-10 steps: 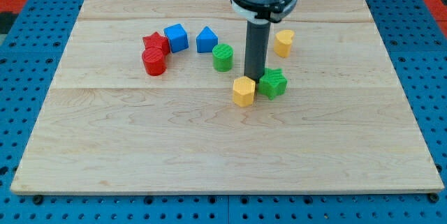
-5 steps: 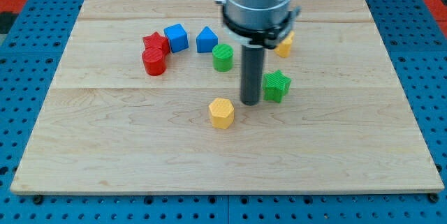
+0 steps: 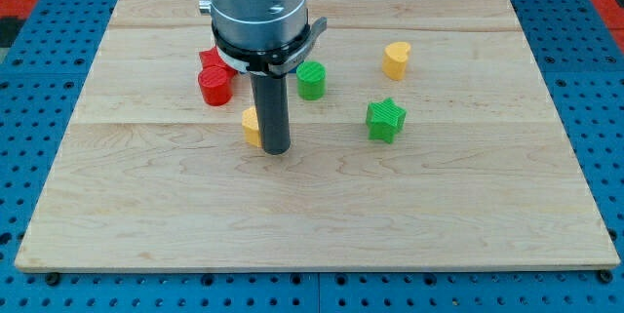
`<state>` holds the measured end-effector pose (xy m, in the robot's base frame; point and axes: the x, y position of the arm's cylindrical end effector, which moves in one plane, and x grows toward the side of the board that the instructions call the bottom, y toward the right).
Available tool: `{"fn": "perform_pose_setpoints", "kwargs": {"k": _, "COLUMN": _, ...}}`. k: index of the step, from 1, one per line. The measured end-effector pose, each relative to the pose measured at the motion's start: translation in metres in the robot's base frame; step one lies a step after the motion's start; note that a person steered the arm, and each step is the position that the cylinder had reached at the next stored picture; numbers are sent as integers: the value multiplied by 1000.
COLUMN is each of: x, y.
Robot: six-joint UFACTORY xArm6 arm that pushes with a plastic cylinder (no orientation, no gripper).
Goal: Push the yellow hexagon to the bottom right of the red circle
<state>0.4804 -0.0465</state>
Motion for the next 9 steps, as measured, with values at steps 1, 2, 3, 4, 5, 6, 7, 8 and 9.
{"fn": "perform_pose_setpoints", "kwargs": {"k": 1, "x": 1, "y": 2}}
{"fn": "perform_pose_setpoints", "kwargs": {"k": 2, "x": -4, "y": 0}}
{"fn": "perform_pose_setpoints", "kwargs": {"k": 3, "x": -17, "y": -14}}
{"fn": "perform_pose_setpoints", "kwargs": {"k": 4, "x": -25, "y": -22}}
{"fn": "perform_pose_setpoints", "kwargs": {"k": 5, "x": -22, "y": -21}}
{"fn": "perform_pose_setpoints", "kwargs": {"k": 6, "x": -2, "y": -23}}
{"fn": "perform_pose_setpoints", "kwargs": {"k": 7, "x": -1, "y": -46}}
{"fn": "perform_pose_setpoints", "kwargs": {"k": 8, "x": -9, "y": -51}}
{"fn": "perform_pose_setpoints", "kwargs": {"k": 9, "x": -18, "y": -44}}
